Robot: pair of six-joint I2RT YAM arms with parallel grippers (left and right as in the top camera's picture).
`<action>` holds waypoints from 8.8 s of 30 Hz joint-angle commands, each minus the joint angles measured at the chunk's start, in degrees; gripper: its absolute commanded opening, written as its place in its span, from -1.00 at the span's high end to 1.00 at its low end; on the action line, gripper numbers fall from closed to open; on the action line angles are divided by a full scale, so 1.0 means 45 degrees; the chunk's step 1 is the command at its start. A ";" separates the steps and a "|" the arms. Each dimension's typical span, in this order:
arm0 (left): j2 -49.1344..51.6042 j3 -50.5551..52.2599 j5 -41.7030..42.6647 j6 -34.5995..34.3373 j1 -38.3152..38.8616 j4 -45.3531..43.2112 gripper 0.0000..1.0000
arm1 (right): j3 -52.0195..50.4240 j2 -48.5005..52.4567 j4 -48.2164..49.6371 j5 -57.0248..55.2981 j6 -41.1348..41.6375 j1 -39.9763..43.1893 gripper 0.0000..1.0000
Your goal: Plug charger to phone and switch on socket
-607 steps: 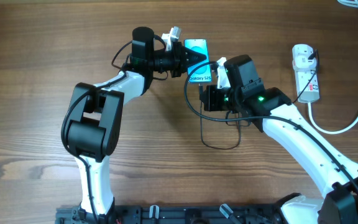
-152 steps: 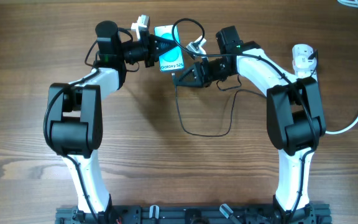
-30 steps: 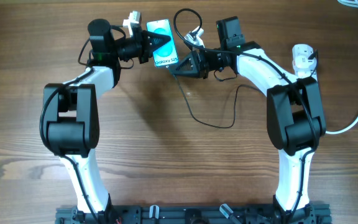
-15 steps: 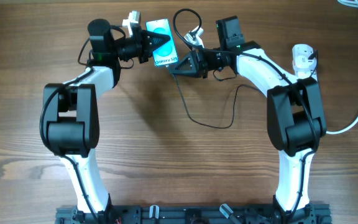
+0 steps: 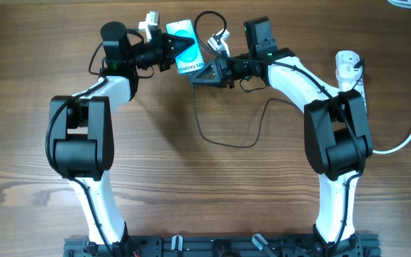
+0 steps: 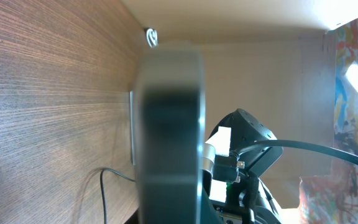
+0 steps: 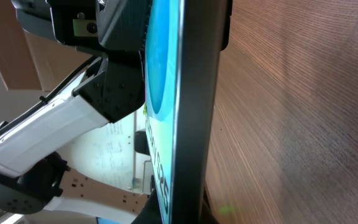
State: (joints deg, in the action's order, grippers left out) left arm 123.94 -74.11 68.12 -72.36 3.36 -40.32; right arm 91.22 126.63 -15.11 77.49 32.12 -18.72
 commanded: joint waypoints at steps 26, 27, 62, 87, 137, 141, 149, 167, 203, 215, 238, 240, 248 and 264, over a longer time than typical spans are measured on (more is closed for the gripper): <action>-0.0233 -0.0015 0.0937 -0.0126 -0.0520 -0.0301 0.92 | 0.0204 -0.0141 0.0219 0.0763 -0.0486 -0.0117 0.91; -0.0233 -0.0015 0.0894 -0.0126 -0.0505 -0.0296 0.92 | 0.0204 -0.0141 0.0219 0.0763 -0.0481 -0.0146 0.91; -0.0233 -0.0015 0.0704 -0.0126 -0.0053 -0.0495 0.92 | 0.0204 -0.0141 0.0223 0.1093 -0.0792 -0.0165 0.91; -0.0233 -0.0015 0.0947 -0.0131 -0.0253 -0.0865 0.92 | 0.0204 -0.0141 0.0228 0.1093 -0.0772 -0.0121 0.91; -0.0233 -0.0015 0.1676 0.0364 -0.0311 -0.0860 0.92 | 0.0204 -0.0141 0.0223 0.1117 -0.0777 -0.0121 0.91; -0.0233 -0.0015 0.1715 0.0646 -0.0311 -0.0855 0.92 | 0.0204 -0.0141 0.0223 0.1156 -0.0772 -0.0121 0.91; -0.0233 -0.0015 0.1719 0.0641 -0.0311 -0.0855 0.92 | 0.0204 -0.0141 0.0219 0.1137 -0.0767 -0.0117 0.91; -0.0233 -0.0015 0.1661 0.0296 -0.0379 -0.0865 0.92 | 0.0204 -0.0141 0.0219 0.1015 -0.0699 0.0019 0.91; -0.0233 -0.0015 0.2268 -0.1030 -0.0209 -0.0860 0.92 | 0.0204 -0.0141 0.1413 -0.0840 -0.0413 0.0010 0.91; -0.0233 -0.0015 0.2963 0.0374 0.0000 -0.0865 0.92 | 0.0204 -0.0141 0.1647 -0.0933 0.0670 0.0010 0.91; -0.0233 -0.0015 0.3385 -0.0408 0.0175 -0.0860 0.92 | 0.0204 -0.0141 0.2341 -0.1700 0.0918 0.0010 0.91; -0.0233 -0.0015 0.3478 -0.0364 0.0175 -0.0865 0.92 | 0.0204 -0.0141 0.2375 -0.1724 0.1171 0.0010 0.91; -0.0233 -0.0015 0.3633 -0.0311 0.0175 -0.0865 0.92 | 0.0204 -0.0141 0.2506 -0.1826 0.1345 0.0010 0.91; -0.0233 -0.0015 0.2788 -0.0209 -0.0223 -0.0860 0.92 | 0.0204 -0.0146 0.0748 -0.0267 -0.0418 0.0316 0.24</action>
State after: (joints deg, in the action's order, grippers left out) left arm 123.94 -74.43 71.46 -73.17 1.34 -43.83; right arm 91.29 126.63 -9.34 79.15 35.70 -19.20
